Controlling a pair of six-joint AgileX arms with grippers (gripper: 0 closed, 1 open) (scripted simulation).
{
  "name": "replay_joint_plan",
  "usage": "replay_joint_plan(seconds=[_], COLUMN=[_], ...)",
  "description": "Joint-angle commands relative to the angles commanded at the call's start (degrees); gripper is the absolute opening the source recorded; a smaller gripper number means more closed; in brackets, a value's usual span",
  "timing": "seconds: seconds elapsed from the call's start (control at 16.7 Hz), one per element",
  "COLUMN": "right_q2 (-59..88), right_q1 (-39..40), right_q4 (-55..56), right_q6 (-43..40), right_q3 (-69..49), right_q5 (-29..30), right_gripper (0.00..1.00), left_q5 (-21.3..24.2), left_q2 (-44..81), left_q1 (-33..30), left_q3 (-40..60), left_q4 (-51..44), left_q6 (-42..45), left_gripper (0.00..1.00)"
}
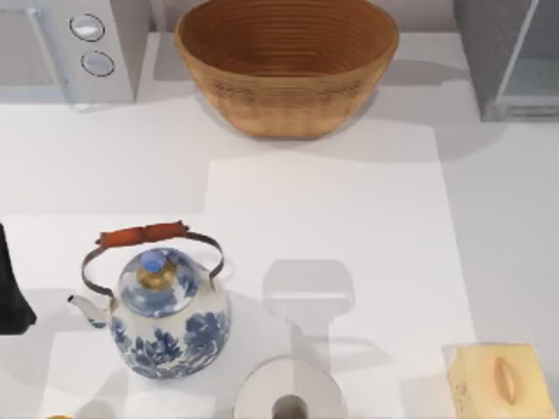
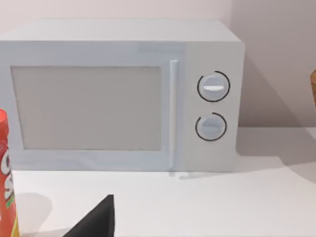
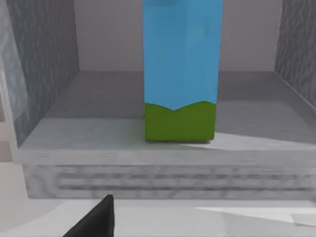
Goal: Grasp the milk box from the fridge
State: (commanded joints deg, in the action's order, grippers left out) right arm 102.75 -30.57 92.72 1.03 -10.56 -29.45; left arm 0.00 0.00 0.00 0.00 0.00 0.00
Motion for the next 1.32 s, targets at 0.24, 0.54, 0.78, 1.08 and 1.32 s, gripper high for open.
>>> replay_joint_plan(seconds=[0.24, 0.54, 0.78, 1.08, 1.32], right_q2=[-1.1, -0.4, 7.8, 18.4, 20.8], right_q1=[-1.1, -0.6, 5.8, 14.8, 16.9], right_q4=[-1.1, -7.6, -16.1, -24.6, -25.9], right_q6=[-0.4, -1.4, -1.3, -0.6, -0.4], right_q3=[-2.0, -17.0, -34.0, -45.7, -46.3], right_q5=[-1.0, -2.8, 3.3, 15.2, 17.8], right_gripper=[1.0, 1.0, 1.0, 1.0, 1.0], left_q5=[0.0, 0.0, 0.0, 0.0, 0.0], left_q2=[0.0, 0.0, 0.0, 0.0, 0.0], left_q1=[0.0, 0.0, 0.0, 0.0, 0.0], left_q3=[0.0, 0.0, 0.0, 0.0, 0.0], left_q4=[0.0, 0.0, 0.0, 0.0, 0.0], left_q6=[0.0, 0.0, 0.0, 0.0, 0.0], left_gripper=[1.0, 1.0, 1.0, 1.0, 1.0])
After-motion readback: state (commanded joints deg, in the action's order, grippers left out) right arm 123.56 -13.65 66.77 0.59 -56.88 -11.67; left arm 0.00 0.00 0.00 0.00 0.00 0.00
